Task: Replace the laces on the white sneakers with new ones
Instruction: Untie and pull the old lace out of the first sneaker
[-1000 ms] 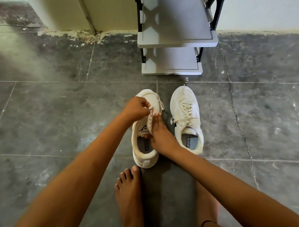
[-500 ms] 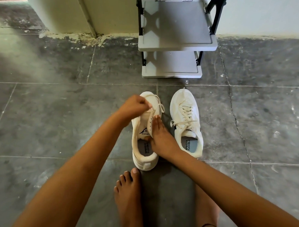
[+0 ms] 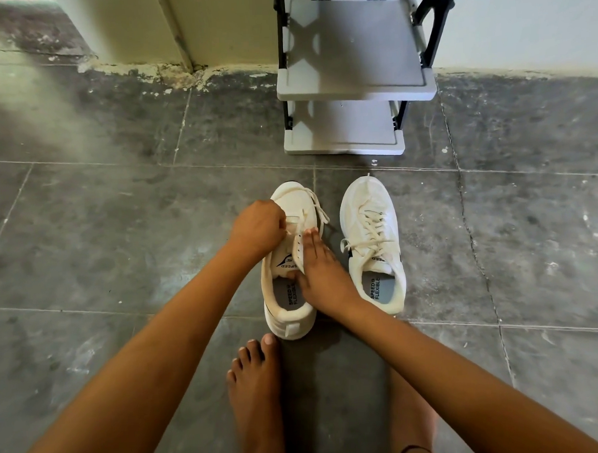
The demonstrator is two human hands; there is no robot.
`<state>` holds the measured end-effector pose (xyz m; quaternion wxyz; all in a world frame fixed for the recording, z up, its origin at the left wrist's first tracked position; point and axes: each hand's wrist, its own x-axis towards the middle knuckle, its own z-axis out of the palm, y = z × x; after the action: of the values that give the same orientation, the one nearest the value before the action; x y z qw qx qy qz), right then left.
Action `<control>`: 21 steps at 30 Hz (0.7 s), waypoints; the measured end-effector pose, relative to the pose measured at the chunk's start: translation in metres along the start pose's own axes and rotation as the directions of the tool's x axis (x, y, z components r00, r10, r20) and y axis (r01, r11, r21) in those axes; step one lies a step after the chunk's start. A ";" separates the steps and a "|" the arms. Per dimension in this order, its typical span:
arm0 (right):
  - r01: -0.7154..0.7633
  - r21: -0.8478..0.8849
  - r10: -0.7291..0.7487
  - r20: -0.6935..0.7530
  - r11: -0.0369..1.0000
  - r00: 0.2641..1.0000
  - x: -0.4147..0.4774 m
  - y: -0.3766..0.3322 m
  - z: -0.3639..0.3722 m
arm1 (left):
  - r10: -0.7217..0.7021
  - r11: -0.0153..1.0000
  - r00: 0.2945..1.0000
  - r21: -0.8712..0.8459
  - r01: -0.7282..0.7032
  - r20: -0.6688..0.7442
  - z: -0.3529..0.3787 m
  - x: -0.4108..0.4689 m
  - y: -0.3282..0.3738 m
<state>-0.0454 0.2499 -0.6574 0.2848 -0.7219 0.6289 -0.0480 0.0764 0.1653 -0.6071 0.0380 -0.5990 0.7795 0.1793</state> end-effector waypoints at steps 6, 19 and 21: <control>0.000 -0.048 0.001 0.011 0.999 1.000 0.002 0.002 0.002 | 0.048 0.811 0.986 -0.583 0.056 0.162 -0.030 -0.004 0.006; 0.006 -0.047 -0.006 -0.004 0.999 1.000 0.002 0.002 0.002 | -0.053 0.997 0.999 -0.050 0.053 0.004 0.007 -0.001 -0.002; 0.007 -0.044 -0.007 -0.003 0.999 1.000 0.001 0.002 0.003 | -0.074 0.997 0.997 -0.017 0.073 -0.035 0.006 0.000 0.001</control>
<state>-0.0457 0.2498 -0.6607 0.2679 -0.7301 0.6276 -0.0363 0.0745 0.1674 -0.6126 0.0257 -0.6307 0.7560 0.1733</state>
